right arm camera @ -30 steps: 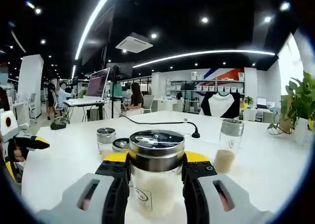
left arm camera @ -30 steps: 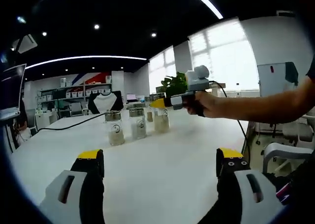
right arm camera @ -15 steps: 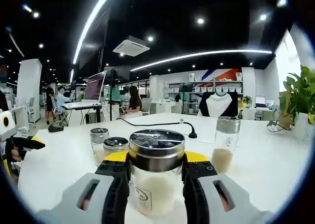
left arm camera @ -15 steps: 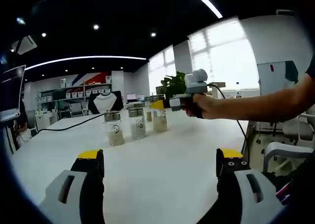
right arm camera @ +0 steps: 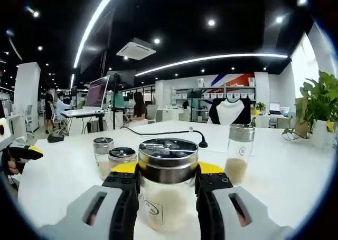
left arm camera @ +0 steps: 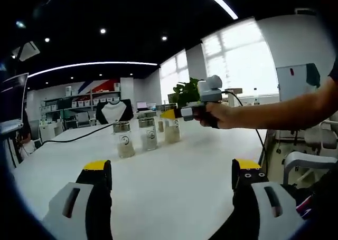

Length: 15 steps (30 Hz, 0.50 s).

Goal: Rotate the seasoning bottle until the label or dispensing opening points toward the visible target arrow and the bottle remains upright within the marked orientation range

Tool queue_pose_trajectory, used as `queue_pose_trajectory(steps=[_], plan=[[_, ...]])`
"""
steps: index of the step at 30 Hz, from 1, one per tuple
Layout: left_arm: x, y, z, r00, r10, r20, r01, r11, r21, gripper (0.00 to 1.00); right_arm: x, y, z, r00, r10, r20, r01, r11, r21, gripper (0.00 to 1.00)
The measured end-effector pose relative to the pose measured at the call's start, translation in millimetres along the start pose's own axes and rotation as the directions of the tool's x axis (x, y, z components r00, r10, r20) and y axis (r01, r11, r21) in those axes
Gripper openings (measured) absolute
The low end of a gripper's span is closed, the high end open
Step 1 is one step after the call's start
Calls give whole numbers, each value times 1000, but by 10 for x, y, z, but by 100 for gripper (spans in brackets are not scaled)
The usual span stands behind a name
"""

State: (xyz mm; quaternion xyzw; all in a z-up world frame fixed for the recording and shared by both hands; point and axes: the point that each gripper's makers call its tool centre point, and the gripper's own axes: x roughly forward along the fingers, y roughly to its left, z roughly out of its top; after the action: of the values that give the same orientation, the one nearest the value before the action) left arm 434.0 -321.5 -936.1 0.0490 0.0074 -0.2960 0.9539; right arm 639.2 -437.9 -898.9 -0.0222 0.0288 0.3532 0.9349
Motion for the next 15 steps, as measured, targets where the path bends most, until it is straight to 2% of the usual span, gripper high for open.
queue_pose_trajectory(steps=[15], plan=[[15,-26,-4,1000,-4,-7,4,1000,1,100,30,13,7,1000,-25,12,25,1000,3,39]])
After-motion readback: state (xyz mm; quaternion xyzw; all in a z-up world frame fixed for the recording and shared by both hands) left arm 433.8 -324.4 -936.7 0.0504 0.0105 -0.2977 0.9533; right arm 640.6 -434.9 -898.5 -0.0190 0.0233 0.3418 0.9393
